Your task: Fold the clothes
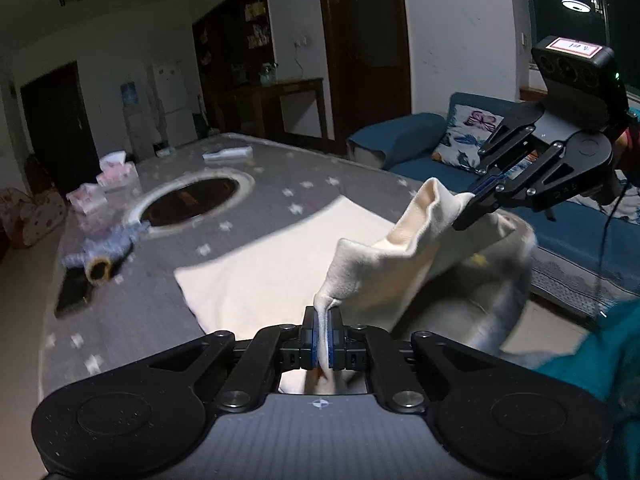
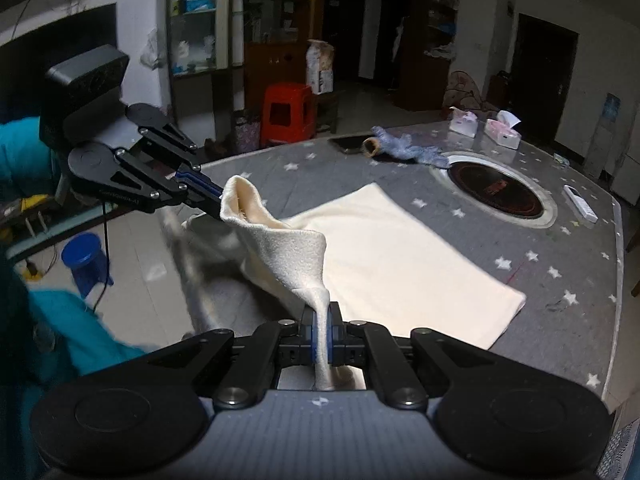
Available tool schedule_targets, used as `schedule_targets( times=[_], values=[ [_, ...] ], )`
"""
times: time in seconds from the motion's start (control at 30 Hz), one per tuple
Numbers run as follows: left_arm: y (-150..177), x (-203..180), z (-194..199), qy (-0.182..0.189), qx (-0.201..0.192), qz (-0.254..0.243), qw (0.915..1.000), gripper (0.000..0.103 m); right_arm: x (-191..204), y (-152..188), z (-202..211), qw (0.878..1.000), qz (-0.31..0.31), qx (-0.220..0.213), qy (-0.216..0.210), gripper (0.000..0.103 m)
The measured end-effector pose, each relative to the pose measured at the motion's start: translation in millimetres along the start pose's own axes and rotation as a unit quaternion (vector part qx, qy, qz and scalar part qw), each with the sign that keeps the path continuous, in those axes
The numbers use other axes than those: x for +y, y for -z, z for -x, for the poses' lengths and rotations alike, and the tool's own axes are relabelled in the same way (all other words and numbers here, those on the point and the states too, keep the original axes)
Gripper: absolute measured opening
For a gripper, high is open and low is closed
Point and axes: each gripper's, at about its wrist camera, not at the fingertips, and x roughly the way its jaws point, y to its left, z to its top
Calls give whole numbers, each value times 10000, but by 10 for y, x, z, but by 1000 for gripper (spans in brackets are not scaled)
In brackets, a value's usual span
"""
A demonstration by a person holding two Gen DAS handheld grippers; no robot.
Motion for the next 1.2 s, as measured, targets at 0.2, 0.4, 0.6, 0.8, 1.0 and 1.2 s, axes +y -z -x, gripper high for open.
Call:
schedule_targets(
  times=[0.2,0.4,0.6,0.8,1.0,1.2],
  values=[
    [-369,320,-327,-298,-77,-247,9992,5,-478,-362,-178,9996,-168,-136,206,3],
    [-596,688,-961,-634,183,-162,9977,5,-947,-609,-581,9984,-261,-91,502,3],
    [-585,997,-1723,-933,666,143,9933,5,-1402,-603,-1265,9922,-882,99,879,3],
    [-474,1220,-2167,-1159,1008,558,9866,11,-1698,-362,-1770,9762,-1786,317,1185,8],
    [-502,1327,-2021,-1281,796,943,9840,12,-1808,-278,-1584,9676,-2038,112,1483,16],
    [-562,1098,-1916,-586,663,916,9919,12,-1617,-373,-1644,9767,-1904,79,990,16]
  ],
)
